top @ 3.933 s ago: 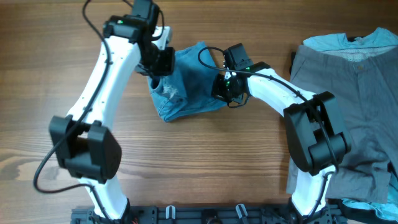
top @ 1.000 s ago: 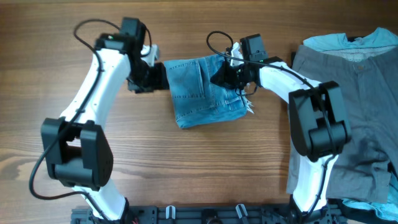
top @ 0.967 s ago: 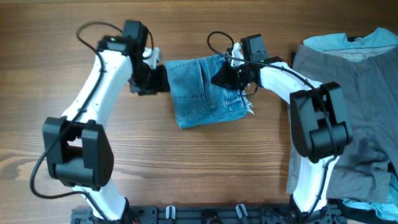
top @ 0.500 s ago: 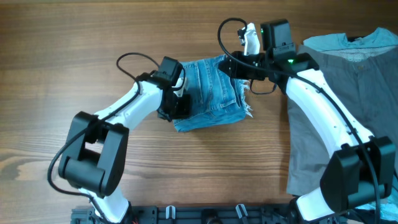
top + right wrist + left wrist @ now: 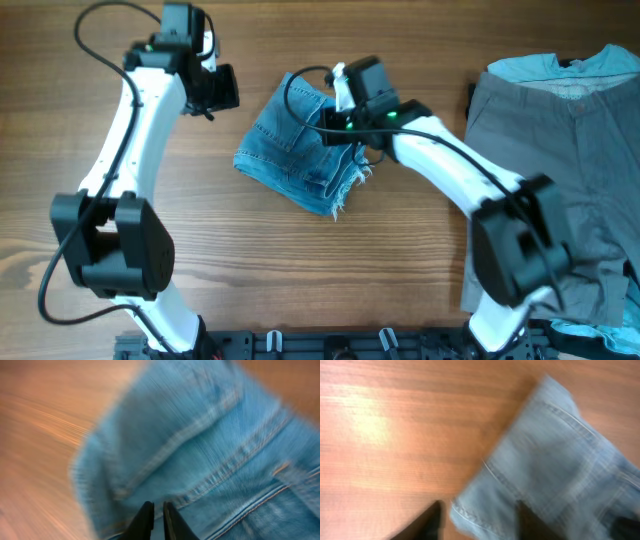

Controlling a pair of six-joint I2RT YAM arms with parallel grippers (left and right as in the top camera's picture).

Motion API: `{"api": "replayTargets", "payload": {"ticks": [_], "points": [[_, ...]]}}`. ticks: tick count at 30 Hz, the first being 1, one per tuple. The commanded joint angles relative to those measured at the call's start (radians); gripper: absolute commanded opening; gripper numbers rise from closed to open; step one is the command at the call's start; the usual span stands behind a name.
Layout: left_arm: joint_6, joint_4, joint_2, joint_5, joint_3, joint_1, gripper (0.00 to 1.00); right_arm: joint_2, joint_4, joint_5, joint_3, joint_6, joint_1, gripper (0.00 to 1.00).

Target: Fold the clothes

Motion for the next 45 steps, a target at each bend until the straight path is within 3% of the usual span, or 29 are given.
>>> {"api": "replayTargets", "payload": {"ticks": [1, 3, 6, 9, 11, 13, 17, 20, 22, 25, 26, 27, 31, 33, 35, 40, 45], "points": [[0.026, -0.137, -0.005, 0.175, 0.057, -0.013, 0.63, 0.163, -0.093, -0.043, -0.01, 0.228, -0.009, 0.04], [0.027, -0.171, -0.005, 0.18, 0.022, -0.023, 0.66, 0.213, -0.192, -0.056, -0.01, 0.388, -0.01, 0.04], [0.023, -0.145, -0.004, 0.182, -0.063, -0.038, 0.61, 0.207, -0.221, -0.058, -0.007, 0.39, -0.016, 0.04], [0.023, -0.118, -0.004, 0.228, -0.172, -0.059, 0.41, 0.127, -0.184, -0.08, -0.003, 0.314, -0.035, 0.07], [0.023, -0.054, -0.004, 0.295, -0.29, -0.083, 0.22, 0.017, -0.124, -0.121, -0.003, 0.148, -0.046, 0.13], [-0.012, 0.05, -0.004, 0.308, -0.419, -0.109, 0.13, -0.09, -0.096, -0.139, -0.003, 0.027, -0.045, 0.15], [-0.172, 0.406, -0.004, 0.3, -0.663, -0.122, 0.07, -0.23, -0.082, -0.113, -0.003, -0.042, -0.045, 0.22], [-0.195, 0.655, -0.004, 0.282, -0.692, -0.091, 0.04, -0.222, -0.097, -0.106, -0.006, -0.038, -0.043, 0.22], [-0.195, 0.742, -0.004, 0.283, -0.662, -0.065, 0.04, -0.196, -0.125, -0.111, -0.01, 0.0, -0.027, 0.22], [-0.195, 0.718, -0.004, 0.302, -0.559, -0.025, 0.04, -0.137, -0.16, -0.103, -0.013, 0.04, 0.006, 0.21], [-0.195, 0.688, -0.004, 0.305, -0.526, -0.016, 0.06, -0.108, -0.161, -0.096, -0.014, 0.049, 0.019, 0.21], [-0.195, 0.649, -0.004, 0.307, -0.495, -0.009, 0.15, -0.07, -0.154, -0.09, -0.014, 0.064, 0.036, 0.21], [-0.191, 0.46, -0.005, 0.311, -0.426, 0.003, 0.55, 0.106, -0.108, -0.097, -0.014, 0.085, 0.081, 0.18], [-0.191, 0.367, -0.005, 0.343, -0.427, 0.003, 0.75, 0.194, -0.141, -0.099, -0.014, 0.196, 0.084, 0.09], [-0.191, 0.261, -0.005, 0.377, -0.429, -0.003, 1.0, 0.267, -0.159, -0.134, -0.014, 0.268, 0.076, 0.08], [-0.197, 0.229, -0.005, 0.389, -0.445, 0.001, 1.0, 0.217, -0.113, -0.233, -0.01, 0.21, 0.052, 0.15], [-0.203, 0.273, -0.005, 0.485, -0.445, 0.011, 1.0, -0.042, -0.122, -0.223, -0.008, 0.085, 0.051, 0.19]]}}
